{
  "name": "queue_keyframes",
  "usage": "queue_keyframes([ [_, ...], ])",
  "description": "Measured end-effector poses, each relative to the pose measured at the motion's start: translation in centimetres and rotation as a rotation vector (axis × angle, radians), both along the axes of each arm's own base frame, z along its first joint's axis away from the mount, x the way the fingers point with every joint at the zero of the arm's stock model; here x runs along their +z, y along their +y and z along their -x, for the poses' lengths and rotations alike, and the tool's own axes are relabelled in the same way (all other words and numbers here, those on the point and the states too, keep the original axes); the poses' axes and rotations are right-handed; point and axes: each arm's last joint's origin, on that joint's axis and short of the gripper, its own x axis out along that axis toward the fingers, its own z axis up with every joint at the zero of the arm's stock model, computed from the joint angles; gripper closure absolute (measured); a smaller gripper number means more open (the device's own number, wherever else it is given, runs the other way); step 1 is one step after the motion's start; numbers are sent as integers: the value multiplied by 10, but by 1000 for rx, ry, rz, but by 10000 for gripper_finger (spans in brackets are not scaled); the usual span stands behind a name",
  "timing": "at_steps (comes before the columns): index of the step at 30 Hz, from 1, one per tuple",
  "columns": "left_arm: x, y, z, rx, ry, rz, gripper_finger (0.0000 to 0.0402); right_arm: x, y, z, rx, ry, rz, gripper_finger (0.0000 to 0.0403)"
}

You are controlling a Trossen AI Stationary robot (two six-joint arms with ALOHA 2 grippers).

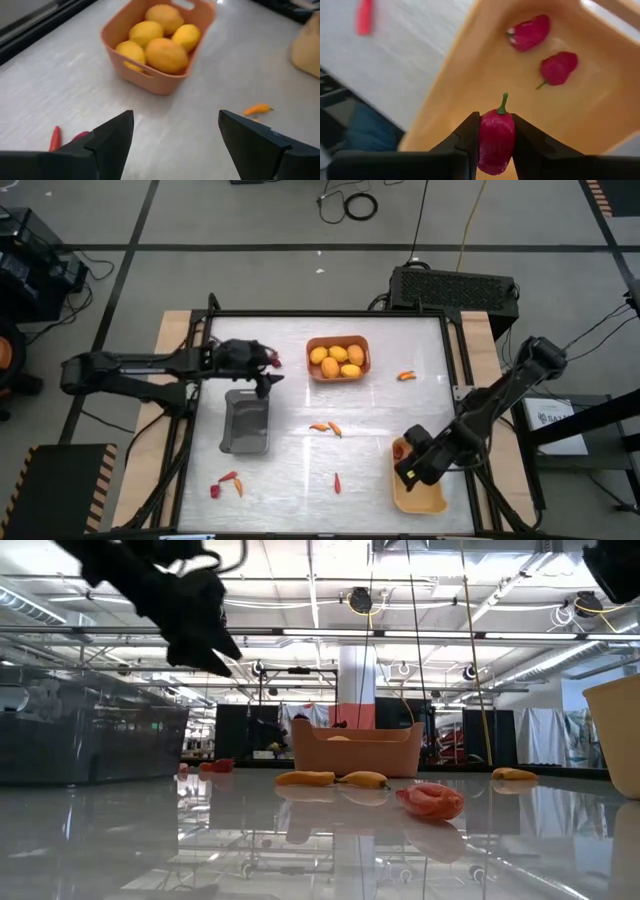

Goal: Sort produce into baskets
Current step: Put the red chili pepper into the yellow bin

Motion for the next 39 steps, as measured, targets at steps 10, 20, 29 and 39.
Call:
queue_keyframes([
  [10,3,21,-28,85,187,69,107,-10,-3,5,143,88,110,235],
  [20,-29,59,-39,352,332,241,107,-10,-4,5,258,25,208,179],
  [29,-54,79,-40,463,409,307,107,-10,2,11,302,10,225,177],
  [39,-77,86,-45,472,480,323,107,-10,3,12,303,-28,277,177],
])
